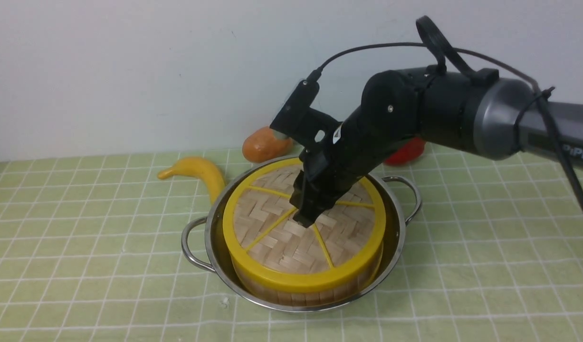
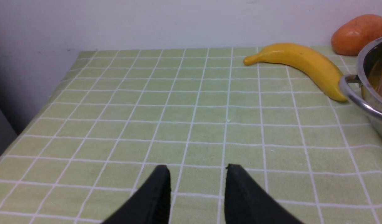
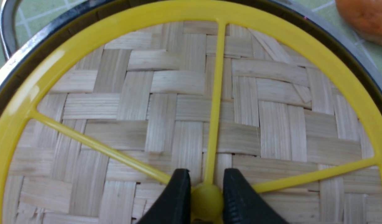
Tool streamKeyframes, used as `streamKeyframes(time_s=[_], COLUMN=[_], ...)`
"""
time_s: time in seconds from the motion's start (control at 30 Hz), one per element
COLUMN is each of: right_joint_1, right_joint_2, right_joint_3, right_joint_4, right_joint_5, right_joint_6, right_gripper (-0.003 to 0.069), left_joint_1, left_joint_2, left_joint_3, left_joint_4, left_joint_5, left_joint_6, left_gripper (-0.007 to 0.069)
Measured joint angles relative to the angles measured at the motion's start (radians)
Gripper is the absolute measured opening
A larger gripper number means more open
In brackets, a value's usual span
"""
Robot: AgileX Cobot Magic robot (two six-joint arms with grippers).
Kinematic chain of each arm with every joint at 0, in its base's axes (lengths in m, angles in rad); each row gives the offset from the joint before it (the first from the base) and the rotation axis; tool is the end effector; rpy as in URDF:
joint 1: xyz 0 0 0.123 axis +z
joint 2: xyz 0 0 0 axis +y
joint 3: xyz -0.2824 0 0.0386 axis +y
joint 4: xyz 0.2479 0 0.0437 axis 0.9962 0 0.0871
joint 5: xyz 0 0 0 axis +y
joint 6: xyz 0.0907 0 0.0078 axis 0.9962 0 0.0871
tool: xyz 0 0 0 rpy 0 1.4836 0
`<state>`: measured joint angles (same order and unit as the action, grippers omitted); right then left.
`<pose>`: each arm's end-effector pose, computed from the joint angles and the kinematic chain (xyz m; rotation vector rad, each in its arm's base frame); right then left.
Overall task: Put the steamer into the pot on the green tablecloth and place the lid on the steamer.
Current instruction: 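Place the bamboo steamer lid onto the steamer basket in the pot with the right gripper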
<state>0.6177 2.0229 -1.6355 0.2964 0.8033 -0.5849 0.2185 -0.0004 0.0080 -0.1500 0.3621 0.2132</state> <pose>0.3524 0.2739 0.2284 -1.3292 2.3035 0.3606 0.0530 0.0068 0.1782 -0.0979 1.8494 0.1541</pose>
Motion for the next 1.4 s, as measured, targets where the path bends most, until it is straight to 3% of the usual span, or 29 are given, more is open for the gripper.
streamKeyframes(time_s=[0.67, 1.07, 1.4], right_joint_1=[-0.012, -0.015, -0.016], right_joint_2=[0.004, 0.005, -0.039], right_joint_3=[0.000, 0.000, 0.002], right_joint_4=[0.009, 0.004, -0.009], right_joint_5=[-0.016, -0.039, -0.122], right_joint_6=[0.000, 0.000, 0.000], right_gripper=[0.0151, 0.0281, 0.0295], left_joint_1=[0.000, 0.000, 0.000], left_joint_2=[0.000, 0.000, 0.000], left_joint_3=[0.000, 0.000, 0.000], left_joint_4=[0.000, 0.000, 0.000], left_joint_5=[0.000, 0.000, 0.000], left_joint_6=[0.000, 0.000, 0.000], left_gripper=[0.0243, 0.0243, 0.0243])
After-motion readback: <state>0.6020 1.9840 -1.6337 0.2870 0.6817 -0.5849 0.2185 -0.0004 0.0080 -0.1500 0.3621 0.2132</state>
